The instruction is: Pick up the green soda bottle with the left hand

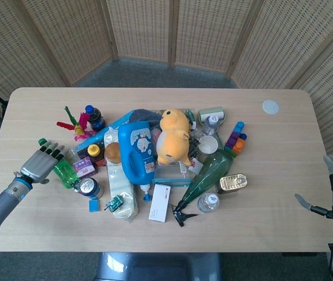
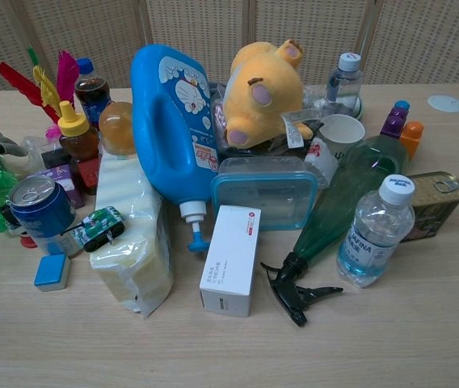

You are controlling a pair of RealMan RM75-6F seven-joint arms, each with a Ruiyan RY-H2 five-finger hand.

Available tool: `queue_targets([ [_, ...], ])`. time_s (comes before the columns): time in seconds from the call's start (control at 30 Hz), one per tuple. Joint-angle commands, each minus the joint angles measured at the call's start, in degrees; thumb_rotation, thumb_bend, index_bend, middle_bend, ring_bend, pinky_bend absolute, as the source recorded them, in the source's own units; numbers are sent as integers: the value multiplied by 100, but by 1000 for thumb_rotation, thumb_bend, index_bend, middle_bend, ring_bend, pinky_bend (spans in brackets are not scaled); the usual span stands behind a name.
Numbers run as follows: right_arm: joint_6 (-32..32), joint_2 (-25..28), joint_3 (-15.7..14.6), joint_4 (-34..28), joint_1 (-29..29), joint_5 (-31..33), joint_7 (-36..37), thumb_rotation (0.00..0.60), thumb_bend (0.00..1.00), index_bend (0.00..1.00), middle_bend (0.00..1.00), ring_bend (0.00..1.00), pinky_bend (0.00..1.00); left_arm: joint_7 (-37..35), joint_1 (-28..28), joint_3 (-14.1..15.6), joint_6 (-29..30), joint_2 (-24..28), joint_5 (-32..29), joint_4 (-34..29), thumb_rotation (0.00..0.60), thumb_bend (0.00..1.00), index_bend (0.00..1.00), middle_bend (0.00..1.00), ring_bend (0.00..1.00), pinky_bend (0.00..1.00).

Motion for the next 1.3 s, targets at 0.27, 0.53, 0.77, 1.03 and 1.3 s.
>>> queue_targets([
  [0.27, -18, 7, -3, 11, 4, -5, 54, 318, 0, 0, 0, 0, 0, 96, 76, 155, -46, -152, -35, 231, 600, 0, 0, 0, 0, 0],
  [0.53, -37, 7, -24, -7, 12, -35, 66, 322, 0, 0, 0, 0, 0, 283, -4, 90, -114, -394, -136, 342, 600, 0, 0, 0, 0, 0],
  [0.77, -20, 29, -14, 3, -6, -13, 134, 323, 0, 0, 0, 0, 0, 559, -56, -43, -208, -527, -346, 337, 600, 0, 1, 0, 0, 0],
  [1.03, 23, 51, -19, -15, -22, -57, 172, 328, 0, 0, 0, 0, 0, 1075, -49, -142, -7, -722, -449, 424, 600, 0, 393, 233, 152, 361],
  [1.3, 26, 51, -19, -17, -24, -58, 181, 335, 0, 0, 0, 0, 0, 1091, 51, -90, 296, -889, -377, 667, 600, 10, 668, 529, 414, 602],
])
